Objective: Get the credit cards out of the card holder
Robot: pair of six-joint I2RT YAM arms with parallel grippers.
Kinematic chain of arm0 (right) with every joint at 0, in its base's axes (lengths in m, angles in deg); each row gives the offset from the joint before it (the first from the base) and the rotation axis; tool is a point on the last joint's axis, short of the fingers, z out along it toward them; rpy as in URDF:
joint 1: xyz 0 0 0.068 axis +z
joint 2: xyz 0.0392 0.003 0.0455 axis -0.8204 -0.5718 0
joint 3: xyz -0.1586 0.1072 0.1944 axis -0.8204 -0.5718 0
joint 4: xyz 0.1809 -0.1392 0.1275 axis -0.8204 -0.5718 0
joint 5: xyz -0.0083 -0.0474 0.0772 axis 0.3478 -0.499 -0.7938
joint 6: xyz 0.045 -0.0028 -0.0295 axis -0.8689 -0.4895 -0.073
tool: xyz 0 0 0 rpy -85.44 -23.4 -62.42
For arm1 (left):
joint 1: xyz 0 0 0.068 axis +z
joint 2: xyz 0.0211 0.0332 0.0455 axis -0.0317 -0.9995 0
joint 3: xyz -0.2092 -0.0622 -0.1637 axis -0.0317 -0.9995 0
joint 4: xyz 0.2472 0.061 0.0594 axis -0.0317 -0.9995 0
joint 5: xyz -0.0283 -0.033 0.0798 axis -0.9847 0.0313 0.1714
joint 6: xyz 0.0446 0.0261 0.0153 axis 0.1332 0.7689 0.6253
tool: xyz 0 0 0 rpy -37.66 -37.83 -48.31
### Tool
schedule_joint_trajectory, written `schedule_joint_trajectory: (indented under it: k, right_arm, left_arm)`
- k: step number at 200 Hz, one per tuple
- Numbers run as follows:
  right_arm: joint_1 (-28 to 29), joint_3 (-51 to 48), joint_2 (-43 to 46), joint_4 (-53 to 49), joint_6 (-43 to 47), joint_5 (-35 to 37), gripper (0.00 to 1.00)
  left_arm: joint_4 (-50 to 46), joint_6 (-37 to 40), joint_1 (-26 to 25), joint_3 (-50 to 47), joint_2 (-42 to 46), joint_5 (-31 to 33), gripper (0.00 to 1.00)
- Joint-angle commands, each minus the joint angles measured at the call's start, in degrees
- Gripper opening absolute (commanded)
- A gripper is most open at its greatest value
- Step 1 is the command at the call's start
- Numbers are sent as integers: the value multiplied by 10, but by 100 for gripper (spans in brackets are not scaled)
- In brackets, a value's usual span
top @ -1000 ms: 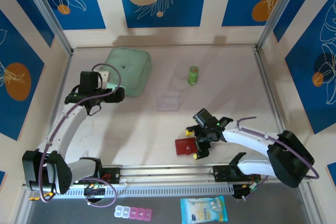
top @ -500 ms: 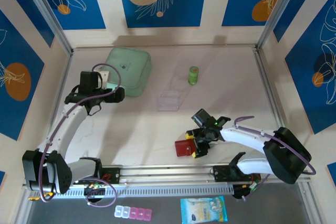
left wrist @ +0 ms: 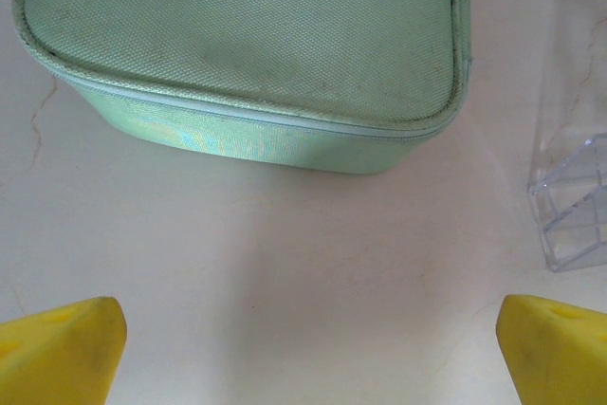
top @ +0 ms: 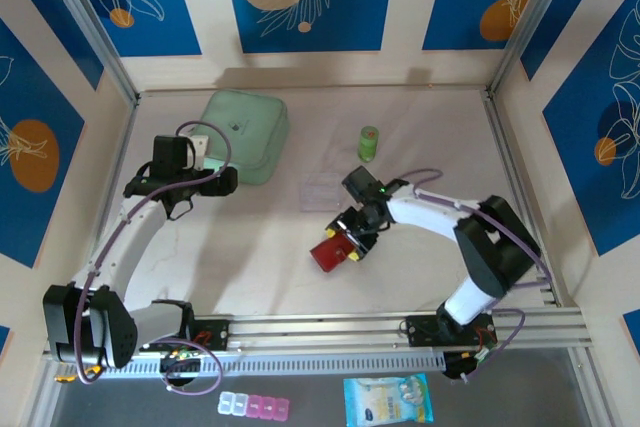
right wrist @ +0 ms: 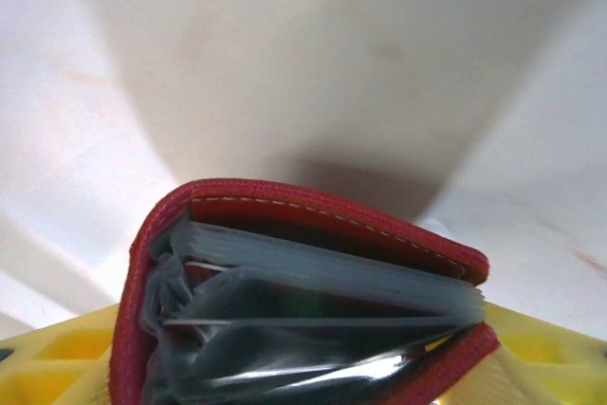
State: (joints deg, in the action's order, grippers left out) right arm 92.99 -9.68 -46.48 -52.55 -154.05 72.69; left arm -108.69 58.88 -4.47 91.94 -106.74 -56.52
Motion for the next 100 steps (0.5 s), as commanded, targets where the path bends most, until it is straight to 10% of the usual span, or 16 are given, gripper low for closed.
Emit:
schedule_joint_trajectory:
  k: [1,100]
  right_arm:
    - [8,69,-53,-63,211,-70,61]
    - [75,355,-247,-318,433,78,64]
  left_arm:
    - [-11,9,-2,-3,-1,-5,100]
    - [-13,10,-2,-5,4,-6,100]
